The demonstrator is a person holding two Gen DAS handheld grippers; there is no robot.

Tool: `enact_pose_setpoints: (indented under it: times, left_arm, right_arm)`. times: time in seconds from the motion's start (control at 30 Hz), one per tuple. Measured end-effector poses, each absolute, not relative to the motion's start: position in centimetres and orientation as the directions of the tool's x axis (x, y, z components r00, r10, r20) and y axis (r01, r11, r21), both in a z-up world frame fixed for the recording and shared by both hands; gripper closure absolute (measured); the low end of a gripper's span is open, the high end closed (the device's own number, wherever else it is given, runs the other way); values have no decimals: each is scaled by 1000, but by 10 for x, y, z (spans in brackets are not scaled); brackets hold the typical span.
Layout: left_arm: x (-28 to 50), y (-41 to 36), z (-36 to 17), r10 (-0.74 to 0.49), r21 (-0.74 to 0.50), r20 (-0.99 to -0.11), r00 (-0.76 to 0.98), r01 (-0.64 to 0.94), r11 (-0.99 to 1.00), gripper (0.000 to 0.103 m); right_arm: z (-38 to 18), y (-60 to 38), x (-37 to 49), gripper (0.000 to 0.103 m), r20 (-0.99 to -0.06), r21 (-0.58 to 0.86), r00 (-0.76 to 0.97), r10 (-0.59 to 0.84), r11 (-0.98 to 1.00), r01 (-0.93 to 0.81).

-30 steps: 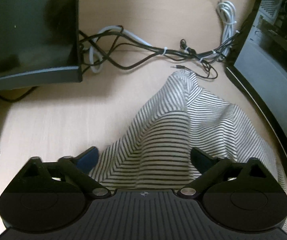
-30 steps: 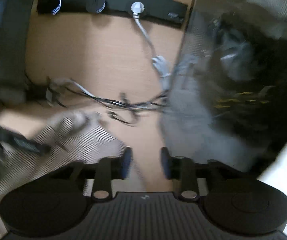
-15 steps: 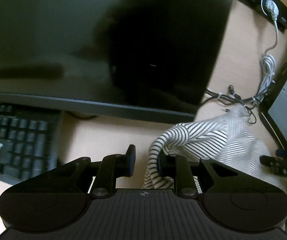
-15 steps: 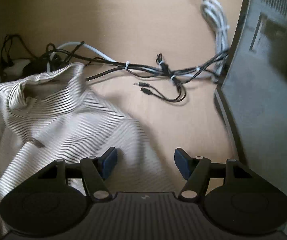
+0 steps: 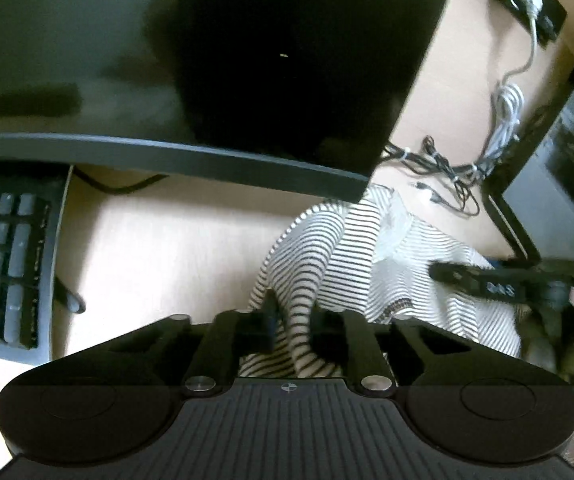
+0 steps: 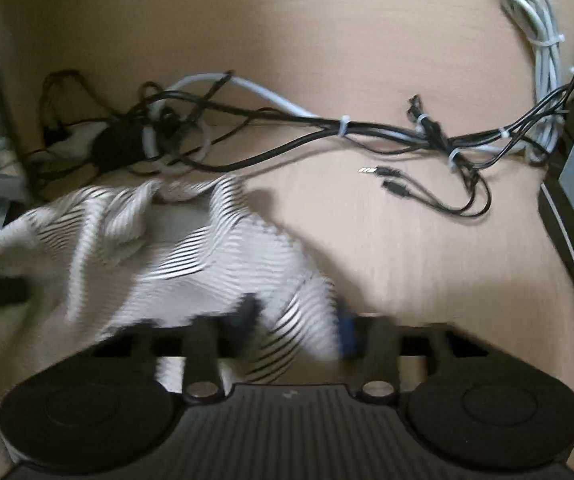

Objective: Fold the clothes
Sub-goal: 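Lift the shirt high with both grippers, letting it hang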

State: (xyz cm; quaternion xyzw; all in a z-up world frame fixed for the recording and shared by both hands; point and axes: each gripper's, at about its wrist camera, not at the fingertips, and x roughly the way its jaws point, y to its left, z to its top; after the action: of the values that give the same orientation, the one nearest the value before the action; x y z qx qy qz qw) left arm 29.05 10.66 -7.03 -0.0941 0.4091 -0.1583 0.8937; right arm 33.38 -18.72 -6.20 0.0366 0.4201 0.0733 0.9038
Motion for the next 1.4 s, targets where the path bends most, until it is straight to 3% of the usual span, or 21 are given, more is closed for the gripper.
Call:
enact_pose_setpoints:
  times: [0.07, 0.2, 0.27, 0.37, 0.43, 0.5, 0.53, 0.6, 0.7, 0.8, 0.93, 1.17, 1.3, 1.4]
  left_arm:
    - [285, 118, -63, -367, -336, -676, 639, 177, 925, 95]
    - [259, 153, -41, -341, -384, -587, 734, 118, 916, 95]
    - [244, 172, -29, -321, -405, -533, 783, 97, 909, 93]
    - [215, 180, -12, -379, -404, -430, 819, 200, 893, 84]
    - [198, 178, -2, -433, -393, -366, 823, 285, 874, 77]
    - [183, 168, 7, -488, -358, -324, 810, 373, 856, 51]
    - [176, 161, 11, -514, -327, -315, 798, 417, 848, 45]
    - [166, 139, 14, -544, -214, -335, 769, 501, 839, 29]
    - [152, 99, 8, -513, 5, -386, 766, 558, 830, 17]
    - [147, 68, -3, -415, 189, -390, 822, 513, 838, 16]
    - [145, 56, -11, -384, 235, -283, 879, 451, 861, 12]
    - [134, 29, 7, -519, 259, -266, 812, 579, 773, 7]
    - [128, 16, 6, -597, 314, -192, 779, 625, 715, 7]
    - [119, 14, 17, -606, 311, -102, 789, 604, 734, 7]
  right_arm:
    - [-46, -189, 316, 94, -732, 162, 649, 206, 978, -128]
    - [34, -199, 254, 94, -558, 165, 795, 237, 971, -174]
    - [72, -197, 222, 94, -452, 87, 863, 227, 974, -210]
    - [103, -177, 183, 95, -353, -97, 917, 185, 968, -233]
    - [109, -167, 165, 95, -317, -178, 933, 170, 956, -234]
    - [114, -164, 152, 95, -311, -185, 935, 168, 955, -233]
    - [117, -164, 148, 95, -311, -176, 936, 167, 957, -229]
    - [125, -162, 141, 95, -293, -186, 944, 152, 959, -212]
    - [136, -166, 131, 95, -260, -171, 956, 138, 967, -187]
    - [142, -166, 113, 95, -209, -198, 966, 156, 960, -198]
    - [146, -158, 79, 96, -115, -322, 977, 178, 924, -206]
    - [186, -145, 47, 96, -41, -402, 970, 238, 885, -234]
    - [209, -136, 18, 96, 50, -418, 961, 273, 880, -228]
    - [231, -132, 4, 96, 61, -387, 940, 336, 876, -288]
